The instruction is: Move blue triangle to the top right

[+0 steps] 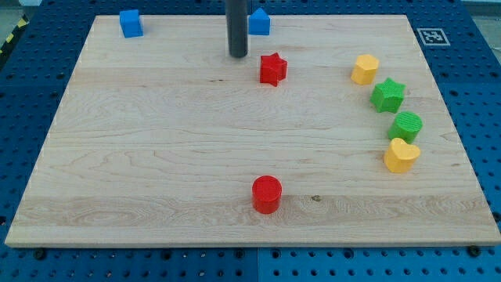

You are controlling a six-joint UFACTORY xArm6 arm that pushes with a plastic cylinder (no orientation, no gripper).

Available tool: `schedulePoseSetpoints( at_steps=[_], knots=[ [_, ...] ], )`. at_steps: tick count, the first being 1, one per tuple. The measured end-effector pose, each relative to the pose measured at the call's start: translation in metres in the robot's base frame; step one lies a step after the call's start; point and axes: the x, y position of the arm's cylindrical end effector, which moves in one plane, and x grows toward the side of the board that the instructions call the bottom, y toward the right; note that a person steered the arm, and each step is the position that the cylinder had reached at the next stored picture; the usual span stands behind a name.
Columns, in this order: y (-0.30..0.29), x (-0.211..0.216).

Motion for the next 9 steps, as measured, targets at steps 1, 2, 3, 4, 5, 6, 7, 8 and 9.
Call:
schedulePoseSetpoints(
  at_steps=[1, 2, 3, 4, 5, 6, 7, 8, 9],
  knots=[
    [0.009, -0.067],
    [0.008, -0.072],
    [0.008, -0.072],
    [0.015, -0.073],
    [0.03, -0.073],
    [0.044, -0.072],
    [0.06, -0.073],
    [0.082, -0.074],
    [0.108, -0.074]
  ],
)
